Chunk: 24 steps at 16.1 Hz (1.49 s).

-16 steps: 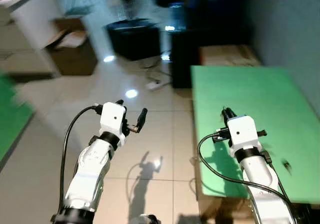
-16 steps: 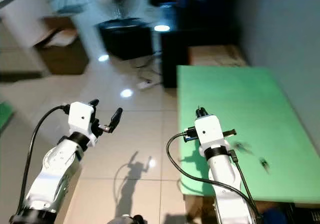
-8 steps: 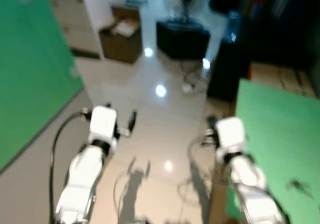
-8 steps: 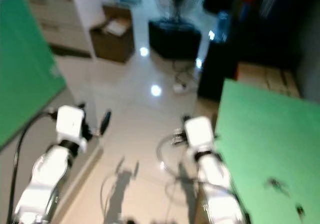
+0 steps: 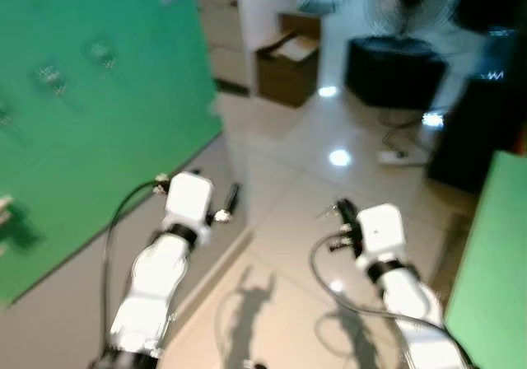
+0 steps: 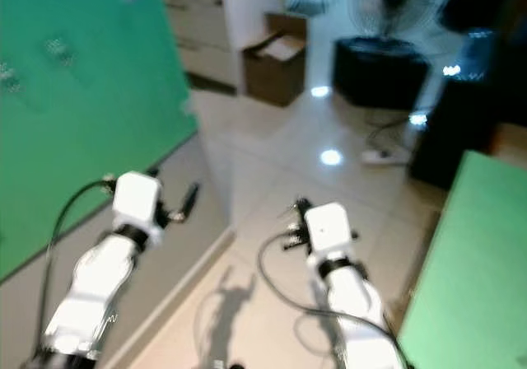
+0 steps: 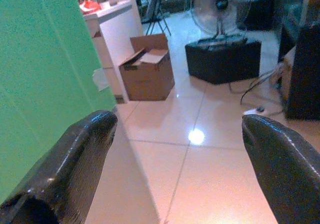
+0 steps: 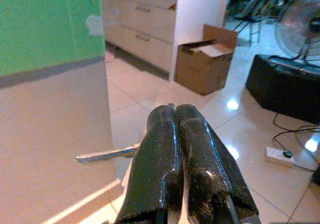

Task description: Hang keys on a hook

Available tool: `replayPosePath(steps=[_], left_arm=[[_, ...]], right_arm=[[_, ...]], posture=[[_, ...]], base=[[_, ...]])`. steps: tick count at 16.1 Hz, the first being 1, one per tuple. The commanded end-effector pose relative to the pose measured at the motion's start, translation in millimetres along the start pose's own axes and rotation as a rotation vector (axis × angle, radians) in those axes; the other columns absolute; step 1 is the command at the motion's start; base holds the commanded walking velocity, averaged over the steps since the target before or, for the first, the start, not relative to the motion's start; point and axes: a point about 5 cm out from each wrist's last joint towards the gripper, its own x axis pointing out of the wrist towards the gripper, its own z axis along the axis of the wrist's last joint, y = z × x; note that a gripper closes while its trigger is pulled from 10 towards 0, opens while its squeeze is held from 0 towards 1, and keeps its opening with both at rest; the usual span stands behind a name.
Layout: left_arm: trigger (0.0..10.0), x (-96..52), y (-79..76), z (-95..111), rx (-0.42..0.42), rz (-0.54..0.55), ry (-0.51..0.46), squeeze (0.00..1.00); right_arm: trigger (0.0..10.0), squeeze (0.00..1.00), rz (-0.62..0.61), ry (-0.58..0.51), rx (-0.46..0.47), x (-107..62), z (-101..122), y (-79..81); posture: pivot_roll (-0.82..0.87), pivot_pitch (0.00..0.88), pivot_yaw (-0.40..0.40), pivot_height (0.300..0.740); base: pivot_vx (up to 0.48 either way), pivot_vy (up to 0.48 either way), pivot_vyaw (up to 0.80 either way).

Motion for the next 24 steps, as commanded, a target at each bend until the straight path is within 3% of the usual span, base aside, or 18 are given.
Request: replayPosePath(steps=[1, 5, 8, 11, 14, 17, 20, 24], left_arm=[[10.0, 0.9, 3.4, 5, 0.016, 0.016, -0.017, 0.00], [10.0, -3.0, 17.5, 3, 0.013, 0.081, -0.004, 0.00], [10.0, -12.2, 14.3, 3, 0.017, 0.088, -0.007, 0.00], [10.0, -20.4, 10.2, 2, -0.011, 0.082, -0.012, 0.00], [10.0, -8.1, 12.0, 9, -0.002, 0.037, -0.016, 0.00], [10.0, 1.2, 7.0, 12, 0.010, 0.011, -0.023, 0.00], [10.0, 3.4, 4.8, 11, -0.039, 0.029, -0.028, 0.00], [10.0, -2.4, 0.3, 8, -0.027, 0.010, -0.032, 0.00]], right_arm=[[10.0, 0.00, -0.003, -0.008, 0.039, 2.7, 4, -1.9], [10.0, 0.00, 0.042, -0.033, 0.044, 17.8, 13, 2.2], [10.0, 0.00, 0.069, -0.002, 0.099, 25.6, 11, 2.8], [10.0, 0.00, 0.057, 0.062, 0.148, 23.1, -2, 7.4], [10.0, 0.00, 0.063, 0.053, 0.152, 15.4, 2, 9.0], [10.0, 0.00, 0.060, 0.075, 0.175, 12.1, -6, -2.3], [10.0, 0.00, 0.087, 0.071, 0.142, 15.1, -3, -6.2], [10.0, 0.00, 0.187, 0.077, 0.147, 14.6, -4, -5.3]], posture=[[-0.08, 0.000, 0.063, 0.740], [-0.07, 0.000, 0.047, 0.740], [-0.03, 0.000, -0.006, 0.740], [-0.03, 0.000, 0.001, 0.740], [-0.08, 0.000, 0.053, 0.740], [-0.07, 0.000, 0.059, 0.740], [-0.08, 0.000, 0.053, 0.740], [-0.05, 0.000, 0.015, 0.740]], base=[[0.000, 0.000, 0.80], [0.000, 0.000, 0.80], [0.000, 0.000, 0.80], [0.084, 0.000, 0.80], [0.324, 0.000, 0.80], [0.328, 0.000, 0.80], [0.212, 0.000, 0.80], [0.000, 0.000, 0.80]])
